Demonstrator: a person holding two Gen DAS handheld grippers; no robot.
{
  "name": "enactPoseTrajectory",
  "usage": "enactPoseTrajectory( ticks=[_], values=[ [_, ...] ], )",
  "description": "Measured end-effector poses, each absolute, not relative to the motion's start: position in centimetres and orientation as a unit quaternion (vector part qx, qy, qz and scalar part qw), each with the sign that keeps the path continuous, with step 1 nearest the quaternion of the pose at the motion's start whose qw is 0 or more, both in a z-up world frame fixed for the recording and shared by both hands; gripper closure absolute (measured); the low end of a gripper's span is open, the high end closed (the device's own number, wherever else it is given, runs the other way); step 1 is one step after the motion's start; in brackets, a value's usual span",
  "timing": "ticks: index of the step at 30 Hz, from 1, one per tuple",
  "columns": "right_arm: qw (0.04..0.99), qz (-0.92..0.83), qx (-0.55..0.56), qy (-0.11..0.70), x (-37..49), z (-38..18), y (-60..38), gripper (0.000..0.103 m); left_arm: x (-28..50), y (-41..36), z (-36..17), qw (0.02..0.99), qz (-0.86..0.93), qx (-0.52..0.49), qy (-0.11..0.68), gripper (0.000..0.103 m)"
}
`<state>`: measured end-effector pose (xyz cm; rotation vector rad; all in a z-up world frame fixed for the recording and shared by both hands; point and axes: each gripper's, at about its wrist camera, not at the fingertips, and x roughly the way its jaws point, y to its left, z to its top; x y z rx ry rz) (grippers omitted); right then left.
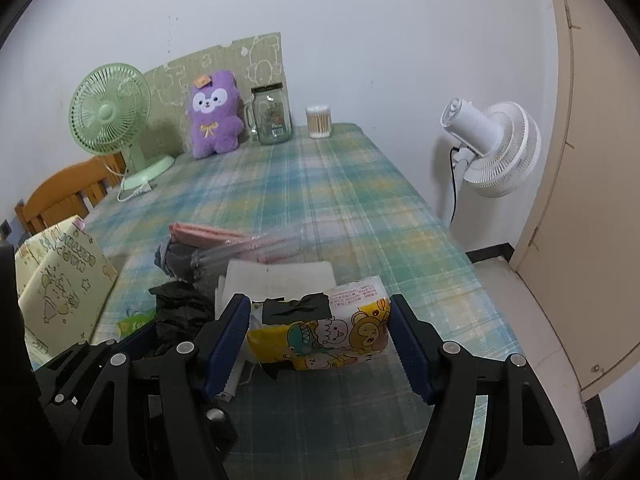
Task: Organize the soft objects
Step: 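Grasp the yellow cartoon tissue pack with the right tool while the left grasps the black bundle, then lift and carry both held items toward the yellow cartoon storage box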
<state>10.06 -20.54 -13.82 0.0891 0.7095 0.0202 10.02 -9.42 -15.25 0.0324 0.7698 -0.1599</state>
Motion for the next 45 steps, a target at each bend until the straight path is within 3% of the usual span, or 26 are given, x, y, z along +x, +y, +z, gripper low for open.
enactPoseTrajectory(
  ticks=[45],
  values=[
    [0.965, 0.017, 0.035, 0.259, 6.1, -3.5, -17.5, 0.030, 5.6, -7.7, -4.2, 0.956, -0.091, 0.017, 0.277, 0.061]
  ],
)
